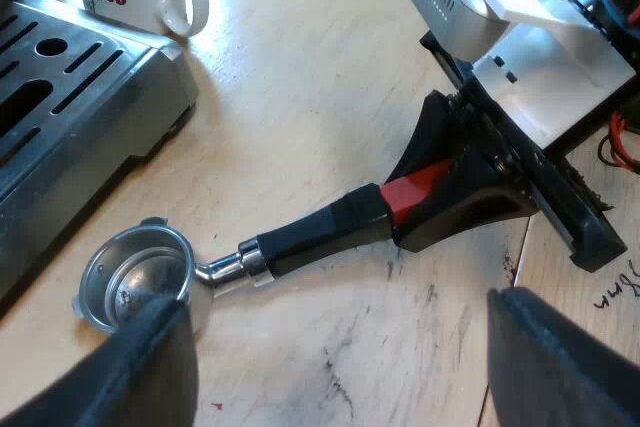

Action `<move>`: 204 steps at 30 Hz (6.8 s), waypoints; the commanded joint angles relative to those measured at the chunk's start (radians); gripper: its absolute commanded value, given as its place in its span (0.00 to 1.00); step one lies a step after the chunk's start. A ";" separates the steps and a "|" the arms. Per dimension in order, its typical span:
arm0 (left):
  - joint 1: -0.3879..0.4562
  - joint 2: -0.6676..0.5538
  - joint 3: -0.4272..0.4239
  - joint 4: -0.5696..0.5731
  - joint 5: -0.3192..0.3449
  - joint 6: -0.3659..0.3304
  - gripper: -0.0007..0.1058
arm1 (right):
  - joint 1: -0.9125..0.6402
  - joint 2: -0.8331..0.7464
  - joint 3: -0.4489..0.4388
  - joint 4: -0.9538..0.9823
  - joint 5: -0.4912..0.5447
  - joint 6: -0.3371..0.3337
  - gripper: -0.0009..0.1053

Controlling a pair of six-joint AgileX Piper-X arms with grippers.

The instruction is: Grind coffee beans and then tamp

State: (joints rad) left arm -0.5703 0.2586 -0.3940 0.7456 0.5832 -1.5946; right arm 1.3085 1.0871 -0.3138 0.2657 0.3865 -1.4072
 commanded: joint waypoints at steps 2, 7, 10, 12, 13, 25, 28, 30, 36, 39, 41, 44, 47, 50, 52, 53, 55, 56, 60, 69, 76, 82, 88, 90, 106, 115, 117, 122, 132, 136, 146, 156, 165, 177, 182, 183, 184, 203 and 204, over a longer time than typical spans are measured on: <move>-0.004 -0.005 0.006 -0.017 -0.012 0.006 0.60 | -0.002 0.002 -0.009 0.019 -0.056 -0.004 0.01; -0.004 -0.005 0.019 -0.017 -0.012 0.006 0.60 | -0.002 0.002 -0.009 0.084 -0.066 -0.004 0.05; -0.004 -0.005 0.025 -0.017 -0.030 0.006 0.60 | -0.002 0.002 -0.009 0.116 -0.101 0.011 0.27; -0.004 -0.005 0.025 -0.017 -0.030 0.006 0.60 | -0.002 0.002 -0.009 0.132 -0.101 0.044 0.39; -0.004 -0.005 0.025 -0.017 -0.030 0.006 0.60 | -0.002 0.002 -0.009 0.143 -0.101 0.058 0.44; -0.004 -0.005 0.025 -0.017 -0.030 0.006 0.60 | -0.002 0.000 -0.047 0.264 -0.116 0.080 0.49; -0.004 -0.005 0.025 -0.019 -0.030 0.006 0.60 | -0.002 -0.001 -0.136 0.411 -0.116 0.079 0.49; -0.004 -0.005 0.025 -0.019 -0.030 0.006 0.60 | -0.002 -0.001 -0.169 0.463 -0.114 0.079 0.49; -0.004 -0.003 0.025 -0.027 -0.030 0.006 0.60 | -0.002 0.001 -0.260 0.624 -0.107 0.079 0.49; -0.004 -0.003 0.025 -0.033 -0.030 0.006 0.60 | -0.002 0.001 -0.310 0.668 -0.091 0.077 0.49; -0.004 -0.003 0.025 -0.033 -0.030 0.006 0.60 | -0.002 0.001 -0.346 0.681 -0.076 0.068 0.49; -0.004 -0.003 0.025 -0.033 -0.028 0.006 0.60 | -0.002 0.000 -0.387 0.684 -0.069 0.056 0.49; -0.004 -0.003 0.025 -0.033 -0.028 0.006 0.60 | -0.002 -0.005 -0.426 0.684 -0.066 0.056 0.49; -0.004 -0.003 0.025 -0.033 -0.028 0.006 0.60 | 0.000 -0.011 -0.466 0.682 -0.020 0.056 0.49; -0.004 -0.003 0.025 -0.033 -0.028 0.006 0.60 | 0.000 -0.021 -0.478 0.648 0.004 0.056 0.49; -0.004 -0.003 0.025 -0.033 -0.028 0.006 0.60 | 0.000 -0.024 -0.478 0.638 0.006 0.056 0.49; -0.004 -0.003 0.025 -0.031 -0.031 0.006 0.60 | 0.000 -0.029 -0.478 0.596 0.010 0.056 0.49; -0.004 -0.003 0.025 -0.031 -0.034 0.006 0.60 | 0.000 -0.029 -0.478 0.584 0.017 0.056 0.49; -0.004 -0.003 0.025 -0.026 -0.033 0.006 0.60 | 0.000 -0.029 -0.468 0.415 0.052 0.006 0.49; -0.004 -0.003 0.001 0.000 -0.179 -0.001 0.60 | 0.000 -0.029 -0.365 0.141 0.052 -0.064 0.49; -0.004 -0.003 -0.007 0.041 -0.228 -0.088 0.60 | 0.000 -0.029 -0.269 -0.072 0.049 -0.174 0.49; -0.004 -0.003 -0.024 0.055 -0.300 -0.106 0.60 | 0.000 -0.029 -0.135 -0.326 0.017 -0.328 0.49; -0.004 -0.003 -0.024 0.064 -0.330 -0.153 0.60 | 0.000 0.033 -0.124 -0.365 0.012 -0.349 0.60; -0.004 -0.003 -0.024 0.065 -0.355 -0.153 0.60 | 0.000 0.057 -0.124 -0.406 0.012 -0.370 0.60; 0.104 -0.003 -0.024 0.065 -0.522 -0.182 0.60 | 0.000 0.206 -0.124 -0.618 -0.052 -0.371 0.60; 0.221 0.105 -0.024 0.036 -0.513 -0.168 0.60 | 0.000 0.206 -0.124 -0.629 -0.055 -0.371 0.60; 0.221 0.130 -0.024 0.027 -0.544 -0.169 0.60 | 0.000 0.206 -0.124 -0.629 -0.055 -0.371 0.60; 0.221 0.224 -0.024 0.026 -0.583 -0.148 0.60 | 0.000 0.206 -0.124 -0.629 -0.055 -0.371 0.60; 0.220 0.411 -0.066 -0.019 -0.583 -0.110 0.60 | 0.000 0.206 -0.124 -0.629 -0.055 -0.371 0.60; 0.220 0.496 -0.097 -0.019 -0.583 -0.106 0.60 | 0.000 0.206 -0.124 -0.629 -0.055 -0.371 0.60; 0.220 0.676 -0.118 -0.026 -0.583 -0.106 0.60 | 0.000 0.206 -0.124 -0.629 -0.055 -0.371 0.60; 0.220 0.822 -0.118 -0.085 -0.583 -0.081 0.60 | 0.000 0.206 -0.124 -0.629 -0.055 -0.371 0.60; 0.220 0.863 -0.118 -0.078 -0.583 -0.072 0.60 | 0.000 0.206 -0.124 -0.629 -0.055 -0.371 0.60; 0.220 0.863 -0.118 -0.108 -0.565 -0.054 0.60 | 0.000 0.206 -0.124 -0.629 -0.055 -0.371 0.60; 0.220 0.869 -0.118 -0.121 -0.565 -0.053 0.60 | 0.000 0.206 -0.124 -0.629 -0.055 -0.371 0.60; 0.220 0.874 -0.118 -0.121 -0.565 -0.053 0.60 | 0.000 0.206 -0.124 -0.629 -0.055 -0.371 0.60; 0.220 0.881 -0.118 -0.121 -0.565 -0.053 0.60 | 0.000 0.206 -0.124 -0.629 -0.055 -0.371 0.60; 0.220 0.924 -0.118 -0.087 -0.565 -0.053 0.24 | 0.000 0.206 -0.124 -0.629 -0.055 -0.371 0.60; 0.220 0.924 -0.118 -0.082 -0.565 -0.053 0.22 | 0.000 0.206 -0.124 -0.629 -0.055 -0.371 0.60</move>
State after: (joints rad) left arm -0.3487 1.1831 -0.5061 0.6517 0.0190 -1.6540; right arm 1.3085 1.2960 -0.4339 -0.3491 0.3425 -1.7641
